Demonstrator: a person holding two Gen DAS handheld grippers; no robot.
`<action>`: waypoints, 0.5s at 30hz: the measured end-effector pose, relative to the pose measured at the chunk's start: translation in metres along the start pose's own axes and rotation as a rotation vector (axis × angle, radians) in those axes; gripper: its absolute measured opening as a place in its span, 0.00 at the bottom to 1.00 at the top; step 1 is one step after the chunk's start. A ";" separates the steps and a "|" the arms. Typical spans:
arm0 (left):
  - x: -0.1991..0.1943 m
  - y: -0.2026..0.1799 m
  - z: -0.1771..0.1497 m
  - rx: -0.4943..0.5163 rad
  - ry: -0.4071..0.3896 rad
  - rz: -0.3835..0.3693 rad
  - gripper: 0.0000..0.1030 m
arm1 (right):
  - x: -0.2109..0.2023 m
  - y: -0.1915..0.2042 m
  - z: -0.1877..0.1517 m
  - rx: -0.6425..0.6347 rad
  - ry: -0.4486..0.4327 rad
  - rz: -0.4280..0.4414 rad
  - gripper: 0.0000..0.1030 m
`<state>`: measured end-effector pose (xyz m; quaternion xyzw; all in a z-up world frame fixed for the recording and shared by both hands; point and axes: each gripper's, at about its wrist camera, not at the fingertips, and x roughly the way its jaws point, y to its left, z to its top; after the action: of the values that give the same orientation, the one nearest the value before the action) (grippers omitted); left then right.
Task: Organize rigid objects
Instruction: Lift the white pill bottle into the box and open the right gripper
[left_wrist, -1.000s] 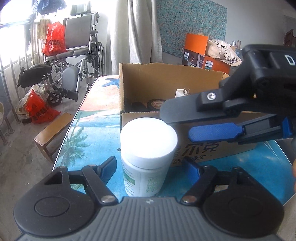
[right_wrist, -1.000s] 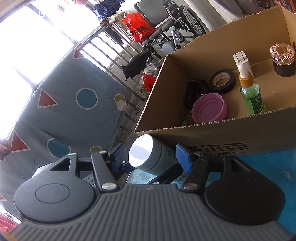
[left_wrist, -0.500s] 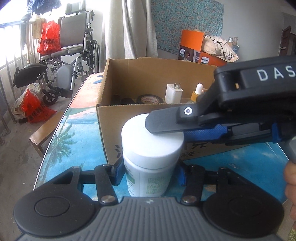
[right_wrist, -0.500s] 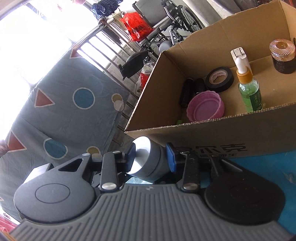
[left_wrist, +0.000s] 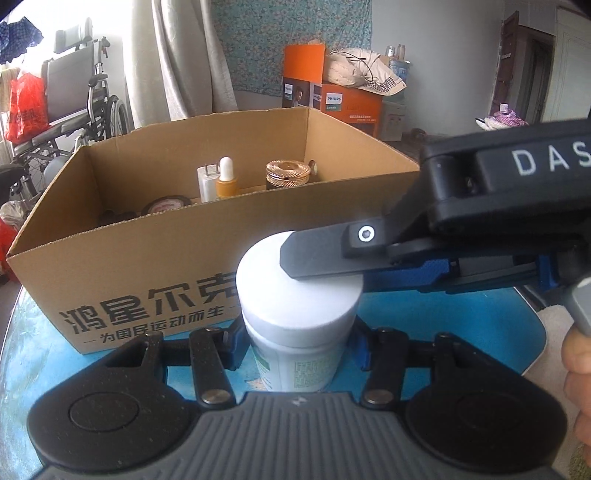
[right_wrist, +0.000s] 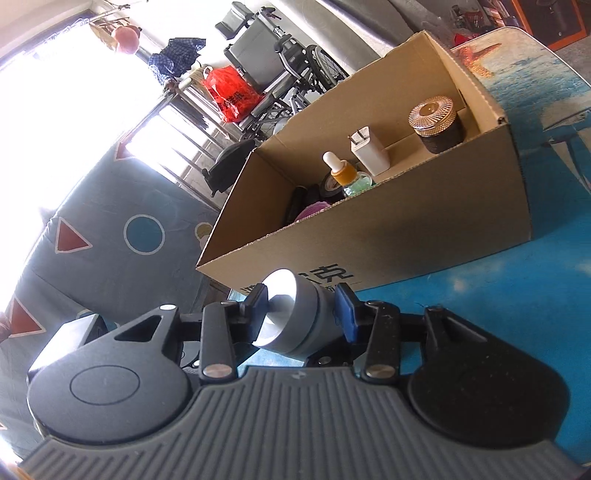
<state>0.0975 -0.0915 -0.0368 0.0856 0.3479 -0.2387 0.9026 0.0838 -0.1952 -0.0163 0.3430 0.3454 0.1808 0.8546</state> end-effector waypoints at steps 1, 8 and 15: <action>0.002 -0.005 0.001 0.009 0.001 -0.004 0.53 | -0.005 -0.007 0.000 0.009 -0.007 -0.002 0.39; 0.012 -0.029 0.001 0.052 0.004 -0.013 0.53 | -0.027 -0.032 -0.001 0.038 -0.038 -0.014 0.40; 0.016 -0.036 0.004 0.081 0.018 -0.011 0.53 | -0.028 -0.041 0.000 0.047 -0.044 -0.011 0.41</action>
<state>0.0926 -0.1298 -0.0435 0.1220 0.3465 -0.2569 0.8939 0.0670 -0.2392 -0.0325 0.3649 0.3326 0.1603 0.8547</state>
